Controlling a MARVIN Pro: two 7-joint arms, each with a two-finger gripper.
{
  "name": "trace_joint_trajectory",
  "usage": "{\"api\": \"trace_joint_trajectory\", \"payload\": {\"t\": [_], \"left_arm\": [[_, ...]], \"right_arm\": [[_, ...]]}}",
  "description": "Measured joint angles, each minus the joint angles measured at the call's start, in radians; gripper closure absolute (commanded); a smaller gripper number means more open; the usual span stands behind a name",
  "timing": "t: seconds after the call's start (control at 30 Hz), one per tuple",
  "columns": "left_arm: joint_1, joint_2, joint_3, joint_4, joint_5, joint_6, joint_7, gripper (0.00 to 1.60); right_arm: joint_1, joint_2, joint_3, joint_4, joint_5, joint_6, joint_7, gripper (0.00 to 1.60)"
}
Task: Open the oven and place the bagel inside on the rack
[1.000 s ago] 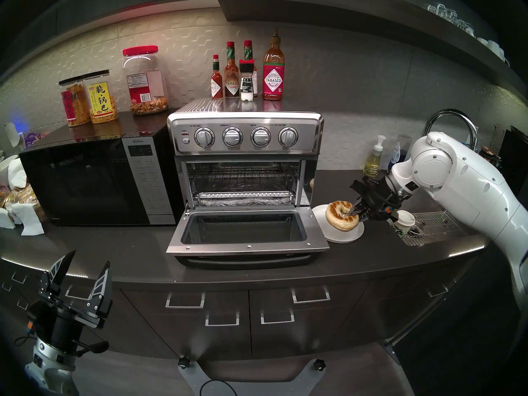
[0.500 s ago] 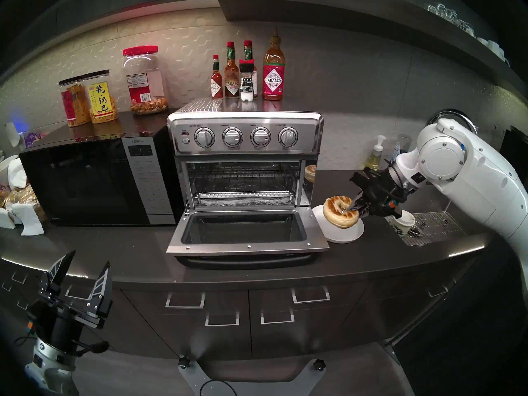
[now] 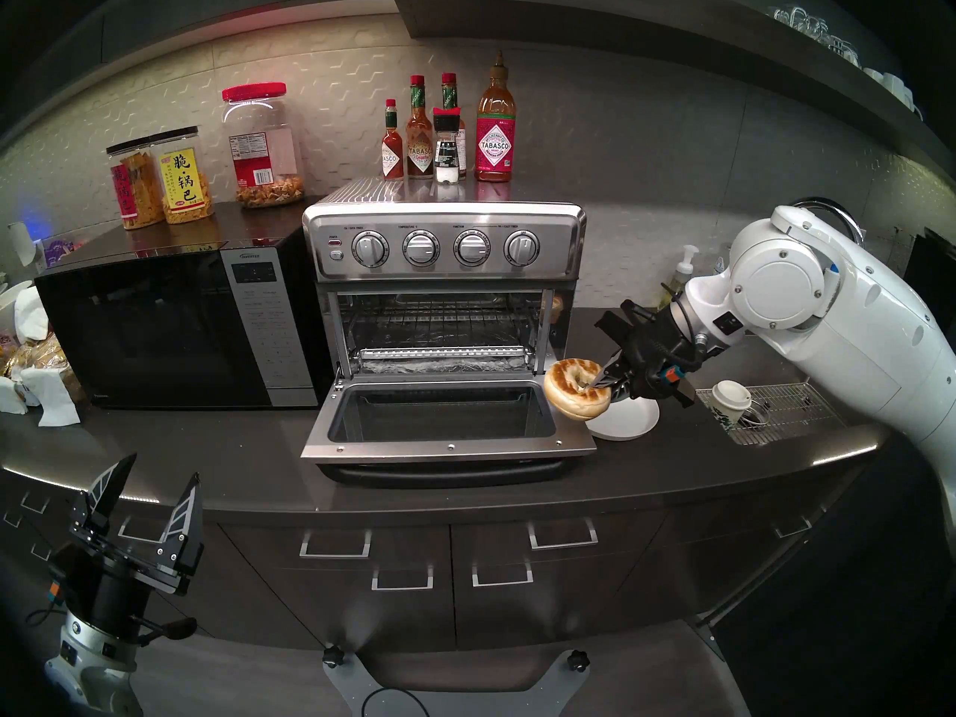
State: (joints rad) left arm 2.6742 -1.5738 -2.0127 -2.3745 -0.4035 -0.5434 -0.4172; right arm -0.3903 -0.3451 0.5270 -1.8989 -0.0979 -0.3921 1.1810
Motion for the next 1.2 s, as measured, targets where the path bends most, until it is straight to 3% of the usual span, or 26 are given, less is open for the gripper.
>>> {"api": "trace_joint_trajectory", "payload": {"t": [0.53,1.2], "left_arm": [[0.000,0.000,0.000,0.000,0.000,0.000,0.000,0.00],[0.000,0.000,0.000,0.000,0.000,0.000,0.000,0.00]], "right_arm": [[-0.041,-0.063,-0.018,-0.116,-0.039,0.222,-0.062,1.60],[-0.059,-0.178,-0.051,-0.166,-0.121,0.408,-0.093,1.60]]}}
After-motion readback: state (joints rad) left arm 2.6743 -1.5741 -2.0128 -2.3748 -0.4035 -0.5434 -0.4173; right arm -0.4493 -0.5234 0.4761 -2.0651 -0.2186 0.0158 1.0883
